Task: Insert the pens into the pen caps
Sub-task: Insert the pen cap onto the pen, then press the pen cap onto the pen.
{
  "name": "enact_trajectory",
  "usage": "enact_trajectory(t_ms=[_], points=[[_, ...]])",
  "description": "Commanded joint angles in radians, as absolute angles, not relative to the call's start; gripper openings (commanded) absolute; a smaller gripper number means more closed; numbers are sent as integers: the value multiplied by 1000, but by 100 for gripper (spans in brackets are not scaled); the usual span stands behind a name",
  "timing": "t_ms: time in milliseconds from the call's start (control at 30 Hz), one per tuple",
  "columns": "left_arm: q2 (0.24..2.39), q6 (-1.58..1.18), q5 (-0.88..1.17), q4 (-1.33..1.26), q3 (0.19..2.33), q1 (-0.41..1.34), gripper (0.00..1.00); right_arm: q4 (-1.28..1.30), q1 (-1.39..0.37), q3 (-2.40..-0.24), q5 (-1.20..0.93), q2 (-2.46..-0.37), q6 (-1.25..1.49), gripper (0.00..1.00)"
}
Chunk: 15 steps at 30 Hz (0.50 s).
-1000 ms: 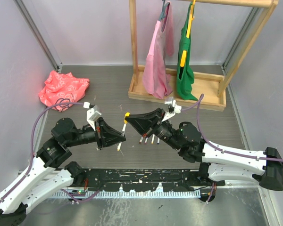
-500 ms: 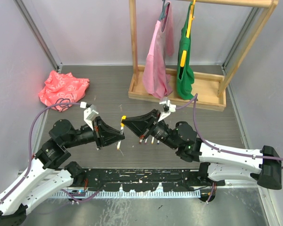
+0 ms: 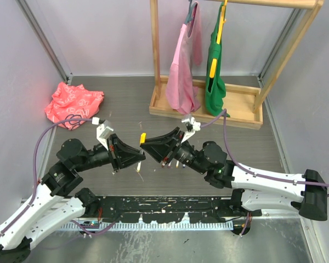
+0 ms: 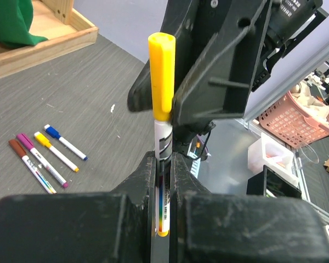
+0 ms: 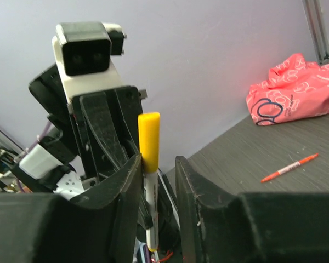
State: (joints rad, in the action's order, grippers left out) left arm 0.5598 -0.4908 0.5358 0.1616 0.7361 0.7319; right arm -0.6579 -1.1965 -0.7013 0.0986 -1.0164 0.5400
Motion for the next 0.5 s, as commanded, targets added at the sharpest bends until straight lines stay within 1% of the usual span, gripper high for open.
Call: enact_trajectory(t_ms=[0, 167, 333, 467], points=[[564, -505, 549, 40, 742, 730, 0, -590, -1199, -722, 111, -977, 480, 38], [576, -505, 560, 47, 741, 730, 0, -546, -1194, -755, 163, -939, 429, 45], [590, -490, 565, 85, 752, 730, 0, -504, -1187, -803, 190, -923, 385, 48], [602, -489, 585, 90, 762, 729, 0, -490, -1181, -824, 269, -934, 374, 49]])
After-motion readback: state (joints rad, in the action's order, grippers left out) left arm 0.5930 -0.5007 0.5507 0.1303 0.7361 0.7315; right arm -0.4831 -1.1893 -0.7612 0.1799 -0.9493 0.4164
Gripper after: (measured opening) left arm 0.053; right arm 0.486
